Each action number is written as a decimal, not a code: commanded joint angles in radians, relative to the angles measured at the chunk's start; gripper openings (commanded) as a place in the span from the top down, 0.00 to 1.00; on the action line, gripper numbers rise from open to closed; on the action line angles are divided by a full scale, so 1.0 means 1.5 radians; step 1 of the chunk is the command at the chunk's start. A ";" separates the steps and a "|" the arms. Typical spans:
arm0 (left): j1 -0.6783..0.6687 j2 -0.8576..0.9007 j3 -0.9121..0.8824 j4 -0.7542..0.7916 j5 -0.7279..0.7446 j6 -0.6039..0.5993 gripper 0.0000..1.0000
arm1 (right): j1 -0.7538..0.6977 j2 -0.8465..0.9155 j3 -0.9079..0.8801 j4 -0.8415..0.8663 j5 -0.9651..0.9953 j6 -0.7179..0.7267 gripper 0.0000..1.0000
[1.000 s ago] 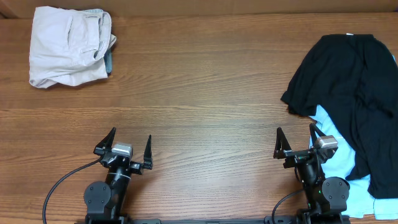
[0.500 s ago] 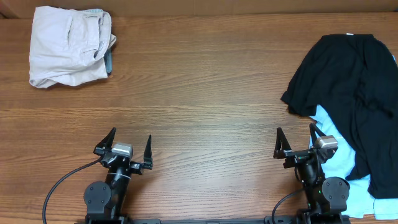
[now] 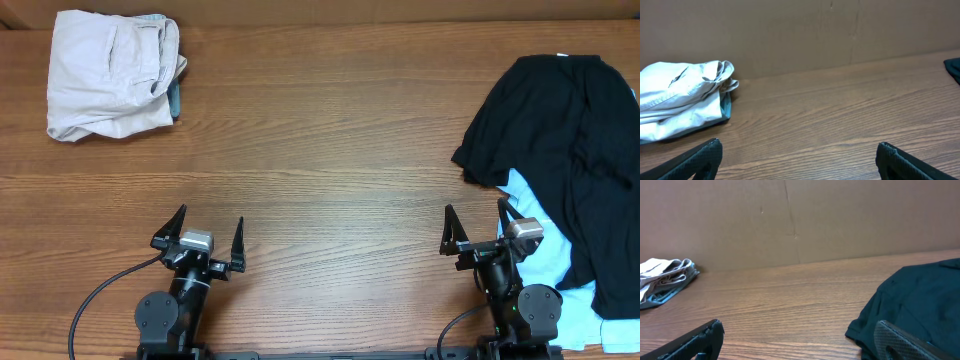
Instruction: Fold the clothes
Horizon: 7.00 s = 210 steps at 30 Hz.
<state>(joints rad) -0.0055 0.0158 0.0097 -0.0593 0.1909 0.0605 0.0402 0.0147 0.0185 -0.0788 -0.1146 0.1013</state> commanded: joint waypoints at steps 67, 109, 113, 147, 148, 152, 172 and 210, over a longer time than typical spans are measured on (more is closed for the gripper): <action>0.005 0.143 0.235 -0.132 -0.006 0.020 0.00 | 0.002 0.046 0.161 0.009 -0.011 -0.020 0.00; 0.004 0.969 0.824 -0.464 0.048 0.039 0.00 | -0.119 1.062 0.786 -0.422 0.120 0.096 0.20; 0.004 0.986 0.824 -0.463 0.048 0.039 0.00 | -0.125 1.104 0.786 -0.421 0.120 0.095 0.28; 0.005 1.000 0.845 -0.445 0.042 0.037 0.33 | -0.124 1.201 0.856 -0.451 0.053 0.107 0.96; 0.005 1.000 0.857 -0.448 0.037 0.033 0.33 | -0.123 1.191 0.879 -0.475 0.042 0.105 0.96; 0.006 1.000 0.910 -0.470 0.004 0.019 0.32 | -0.111 1.147 1.003 -0.608 0.028 0.100 0.96; 0.092 1.000 1.043 -0.579 -0.082 0.009 0.12 | 0.247 1.142 1.304 -0.824 -0.064 0.093 0.96; 0.120 1.075 1.008 -0.588 0.009 0.009 0.03 | 0.209 1.197 0.902 -0.573 -0.047 0.143 0.41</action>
<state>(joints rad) 0.1825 1.5909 1.5429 -0.9432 0.1894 0.0803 0.3477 1.8118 1.4414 -0.9905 -0.1539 0.3099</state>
